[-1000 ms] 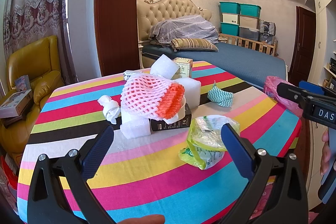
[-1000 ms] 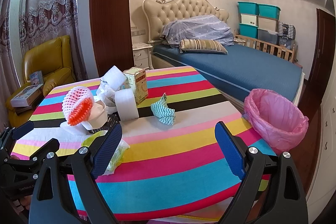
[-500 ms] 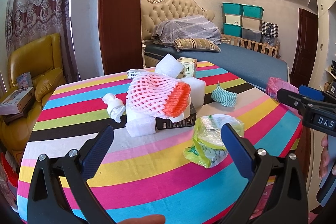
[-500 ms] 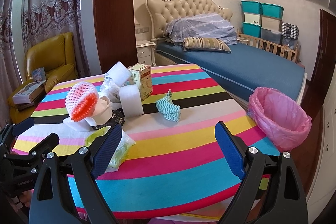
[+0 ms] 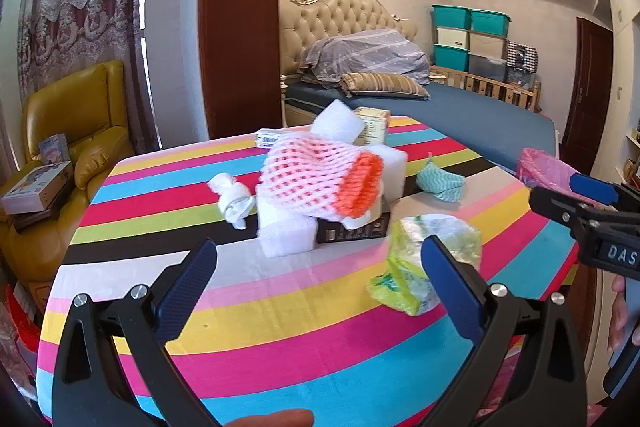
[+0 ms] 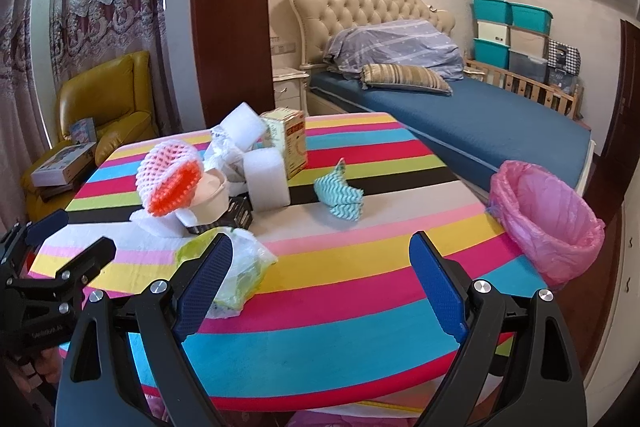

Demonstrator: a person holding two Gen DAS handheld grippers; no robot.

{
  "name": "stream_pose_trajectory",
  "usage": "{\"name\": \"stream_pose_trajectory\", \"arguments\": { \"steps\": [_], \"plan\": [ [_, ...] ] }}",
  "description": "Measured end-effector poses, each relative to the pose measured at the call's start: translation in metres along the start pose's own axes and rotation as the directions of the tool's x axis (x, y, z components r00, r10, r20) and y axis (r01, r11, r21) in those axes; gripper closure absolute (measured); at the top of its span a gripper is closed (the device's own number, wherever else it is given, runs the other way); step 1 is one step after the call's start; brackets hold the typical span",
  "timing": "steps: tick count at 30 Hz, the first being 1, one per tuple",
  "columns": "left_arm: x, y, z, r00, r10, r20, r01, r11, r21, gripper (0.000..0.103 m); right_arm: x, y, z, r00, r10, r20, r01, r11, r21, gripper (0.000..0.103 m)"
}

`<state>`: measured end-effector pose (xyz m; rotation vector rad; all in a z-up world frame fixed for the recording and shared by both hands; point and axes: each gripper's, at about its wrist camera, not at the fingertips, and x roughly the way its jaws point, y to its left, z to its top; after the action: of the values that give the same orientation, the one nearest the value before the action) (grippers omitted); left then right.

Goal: Collect trash
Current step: 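Grasp the clear plastic bag with the right gripper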

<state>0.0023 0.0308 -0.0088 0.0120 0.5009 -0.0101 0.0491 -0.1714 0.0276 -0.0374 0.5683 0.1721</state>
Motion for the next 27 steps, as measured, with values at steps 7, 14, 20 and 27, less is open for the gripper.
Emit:
{"name": "stream_pose_trajectory", "arguments": {
  "steps": [7,14,20,27],
  "plan": [
    [0.002,0.027,-0.005,0.998,0.065,-0.013,-0.065,0.997,-0.042,0.004,0.012,0.020,-0.007,0.998,0.051,-0.039,-0.052,0.998,-0.033,0.018],
    [0.002,0.053,-0.010,0.993,0.117,-0.022,-0.118,0.990,-0.072,0.004,0.035,0.051,-0.013,0.989,0.112,-0.094,-0.120,0.989,-0.083,0.018],
    [0.008,0.073,-0.014,0.989,0.143,-0.048,-0.147,0.983,-0.106,0.004,0.059,0.068,-0.017,0.983,0.122,-0.138,-0.137,0.986,-0.100,0.018],
    [0.020,0.089,-0.016,0.984,0.158,-0.085,-0.169,0.977,-0.133,0.004,0.083,0.074,-0.015,0.978,0.119,-0.171,-0.136,0.986,-0.091,0.018]
  ]
}}
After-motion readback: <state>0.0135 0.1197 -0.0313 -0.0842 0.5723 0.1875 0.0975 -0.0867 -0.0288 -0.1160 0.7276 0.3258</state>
